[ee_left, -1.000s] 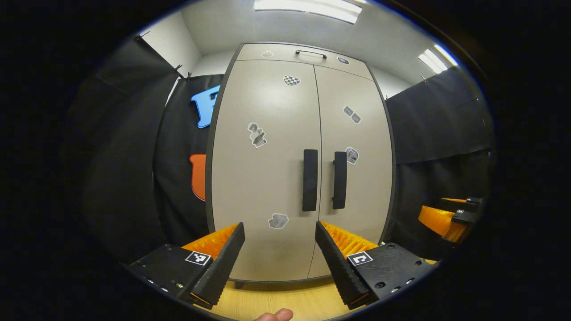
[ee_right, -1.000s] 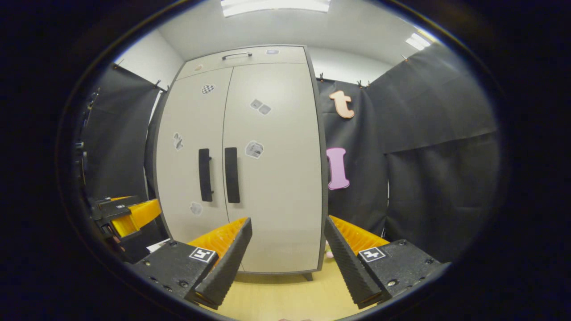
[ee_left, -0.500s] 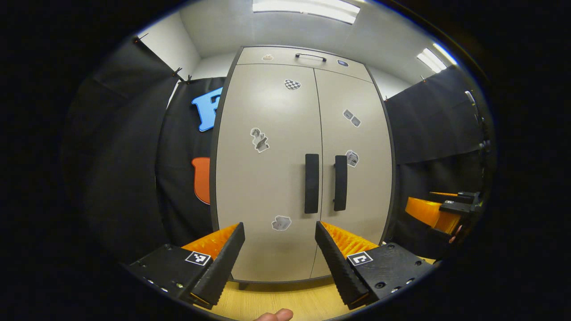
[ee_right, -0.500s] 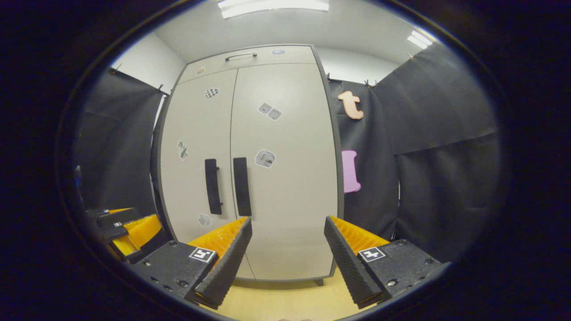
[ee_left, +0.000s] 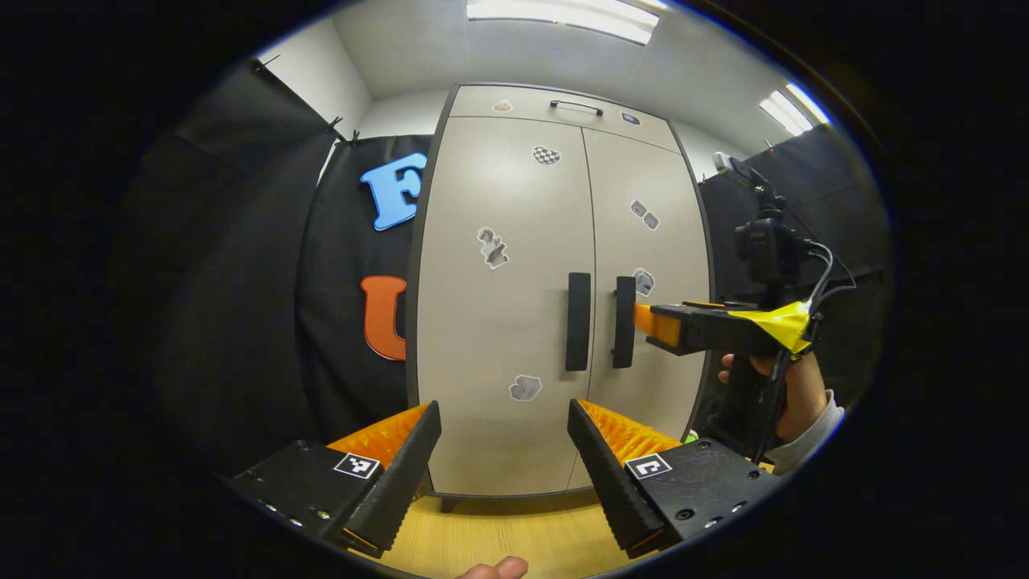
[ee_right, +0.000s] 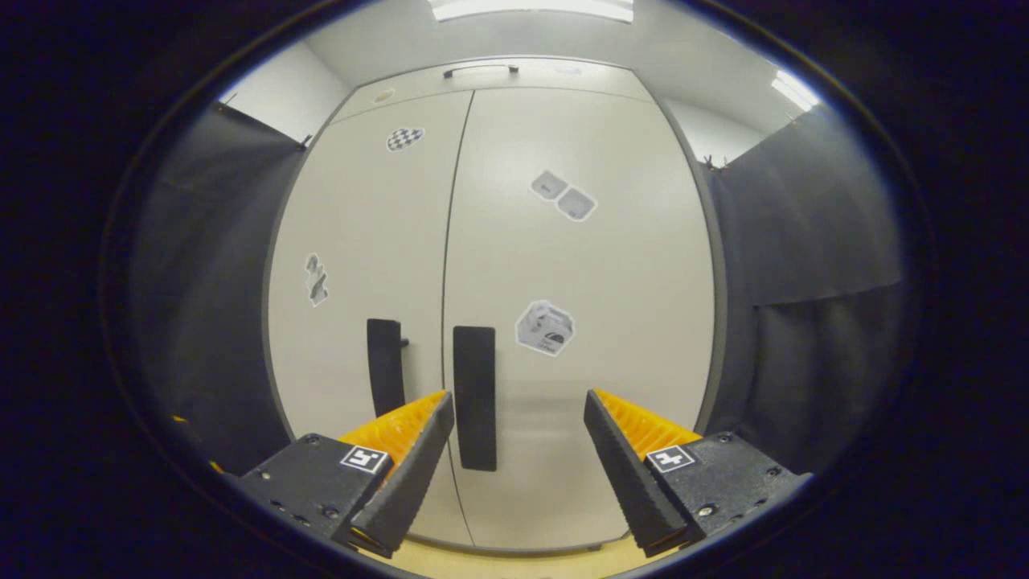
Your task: Open the right door of the double-door shoe cabinet with the right hand, and open the left door with the left hand.
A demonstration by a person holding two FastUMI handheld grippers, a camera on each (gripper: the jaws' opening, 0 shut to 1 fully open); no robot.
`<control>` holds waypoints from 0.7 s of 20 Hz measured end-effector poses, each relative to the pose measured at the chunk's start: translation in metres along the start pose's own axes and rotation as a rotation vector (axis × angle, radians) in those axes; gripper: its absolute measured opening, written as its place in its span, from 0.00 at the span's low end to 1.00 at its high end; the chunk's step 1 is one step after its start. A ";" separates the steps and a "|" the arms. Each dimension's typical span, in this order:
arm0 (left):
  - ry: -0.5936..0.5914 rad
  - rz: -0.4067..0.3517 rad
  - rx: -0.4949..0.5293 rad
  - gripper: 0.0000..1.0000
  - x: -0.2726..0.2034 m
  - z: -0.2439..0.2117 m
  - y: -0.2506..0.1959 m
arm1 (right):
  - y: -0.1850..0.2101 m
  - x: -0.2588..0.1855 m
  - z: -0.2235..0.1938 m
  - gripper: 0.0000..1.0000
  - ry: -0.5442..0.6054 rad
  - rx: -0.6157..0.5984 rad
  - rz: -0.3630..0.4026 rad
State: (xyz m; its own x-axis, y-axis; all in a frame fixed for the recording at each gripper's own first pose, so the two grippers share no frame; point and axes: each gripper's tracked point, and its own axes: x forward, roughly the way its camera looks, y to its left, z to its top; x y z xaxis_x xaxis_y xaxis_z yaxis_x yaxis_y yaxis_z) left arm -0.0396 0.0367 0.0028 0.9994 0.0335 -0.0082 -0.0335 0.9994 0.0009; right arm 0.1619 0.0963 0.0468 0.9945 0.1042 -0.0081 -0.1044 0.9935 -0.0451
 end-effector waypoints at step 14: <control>0.029 0.054 -0.048 0.95 -0.001 -0.010 0.036 | 0.017 0.043 0.000 0.58 -0.003 -0.032 -0.041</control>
State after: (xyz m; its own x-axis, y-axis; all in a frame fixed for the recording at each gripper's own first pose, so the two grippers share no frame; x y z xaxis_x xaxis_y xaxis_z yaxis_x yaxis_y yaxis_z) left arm -0.0423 0.0727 -0.0073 0.9955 0.0866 -0.0387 -0.0884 0.9951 -0.0454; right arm 0.2032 0.1183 0.0458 0.9980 0.0635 -0.0028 -0.0635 0.9950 -0.0773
